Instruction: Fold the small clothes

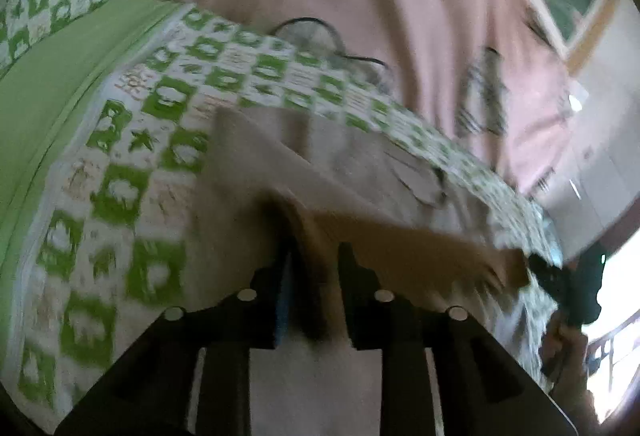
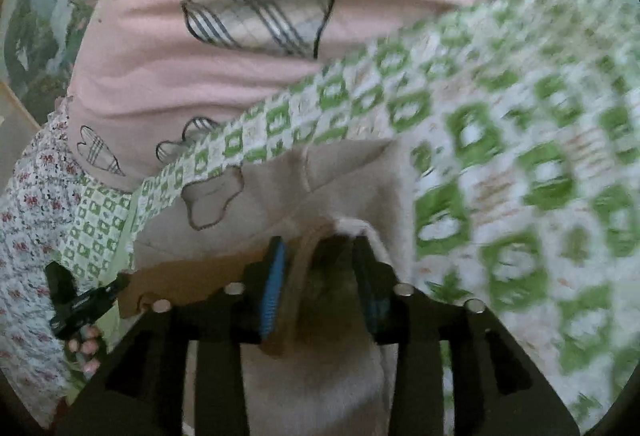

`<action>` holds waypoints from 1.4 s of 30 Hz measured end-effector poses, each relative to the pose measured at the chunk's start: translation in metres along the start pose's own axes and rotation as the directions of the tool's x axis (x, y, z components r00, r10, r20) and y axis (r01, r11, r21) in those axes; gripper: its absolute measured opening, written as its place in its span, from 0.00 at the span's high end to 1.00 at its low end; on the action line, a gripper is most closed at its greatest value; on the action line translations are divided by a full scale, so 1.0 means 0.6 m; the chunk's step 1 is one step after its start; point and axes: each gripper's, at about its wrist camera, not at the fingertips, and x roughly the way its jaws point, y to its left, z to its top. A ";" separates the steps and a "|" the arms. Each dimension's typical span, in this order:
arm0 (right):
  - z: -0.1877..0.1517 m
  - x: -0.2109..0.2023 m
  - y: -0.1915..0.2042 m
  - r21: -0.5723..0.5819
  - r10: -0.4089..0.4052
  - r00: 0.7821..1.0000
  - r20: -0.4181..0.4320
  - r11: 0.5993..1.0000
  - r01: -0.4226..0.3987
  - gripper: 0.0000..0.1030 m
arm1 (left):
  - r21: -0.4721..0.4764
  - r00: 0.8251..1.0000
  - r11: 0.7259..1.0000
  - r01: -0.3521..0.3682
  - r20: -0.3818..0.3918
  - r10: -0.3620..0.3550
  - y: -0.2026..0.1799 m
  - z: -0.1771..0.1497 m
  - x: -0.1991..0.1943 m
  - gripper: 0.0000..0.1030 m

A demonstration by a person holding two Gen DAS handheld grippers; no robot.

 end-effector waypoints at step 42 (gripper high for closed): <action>-0.096 -0.028 0.046 0.000 -0.023 0.998 -0.055 1.000 0.023 0.50 | -0.099 0.999 0.994 -0.051 0.007 0.052 -0.023 -0.118 -0.062 0.59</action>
